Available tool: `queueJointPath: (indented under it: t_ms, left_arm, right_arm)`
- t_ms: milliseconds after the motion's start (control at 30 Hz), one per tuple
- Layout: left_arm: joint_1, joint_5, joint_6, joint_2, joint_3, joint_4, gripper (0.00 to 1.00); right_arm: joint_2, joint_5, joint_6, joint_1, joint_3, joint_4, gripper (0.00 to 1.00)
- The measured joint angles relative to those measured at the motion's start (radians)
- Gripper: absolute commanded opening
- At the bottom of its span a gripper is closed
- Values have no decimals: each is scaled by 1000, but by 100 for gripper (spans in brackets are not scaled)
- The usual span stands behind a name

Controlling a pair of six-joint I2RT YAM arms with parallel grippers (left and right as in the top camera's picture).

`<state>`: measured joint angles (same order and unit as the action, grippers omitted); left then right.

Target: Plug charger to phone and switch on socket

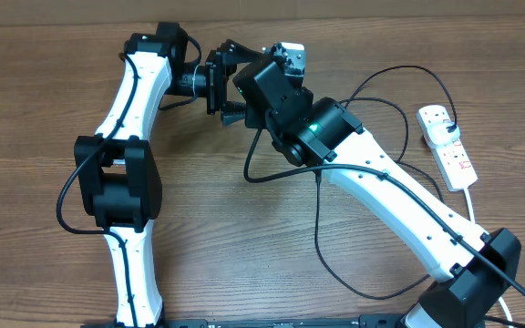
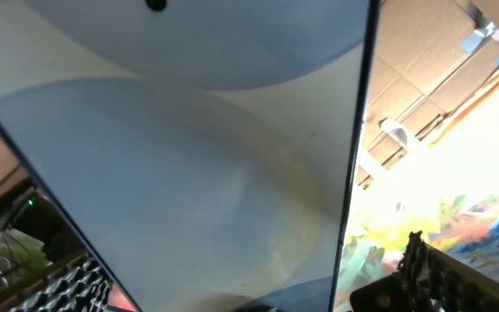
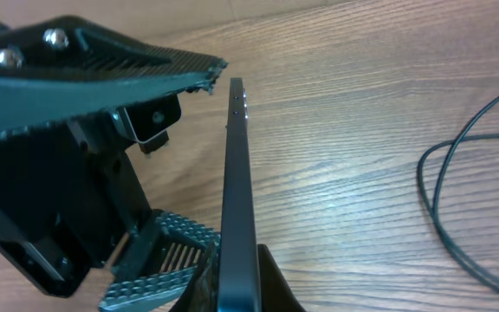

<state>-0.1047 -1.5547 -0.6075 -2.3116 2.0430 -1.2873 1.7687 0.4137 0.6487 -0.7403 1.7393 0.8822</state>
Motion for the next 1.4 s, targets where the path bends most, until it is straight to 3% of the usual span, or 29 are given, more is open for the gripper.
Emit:
queueJointPath:
  t_ms: [233,367,667,767,1000,1400]
  left_arm:
    - [0,-2,0,0,1,12,99]
    - [0,-3,-4,0,1,12,85]
    - [0,-3,-44,0,2,13,71]
    - [0,-3,-66,0,2,12,61]
    - [0,-3,-93,0,2,13,45]
    - [0,-2,-98,0,2,12,39]
  right_arm:
    - [0,6,235,10,0,-12,4]
    - [0,6,446,35,0,-12,4]
    - [0,-37,919,46,0,1,4]
    - [0,-50,1026,46,0,0,4]
    - [0,-82,1173,46,0,1,4]
    - [0,-148,1374,46,0,-2,4]
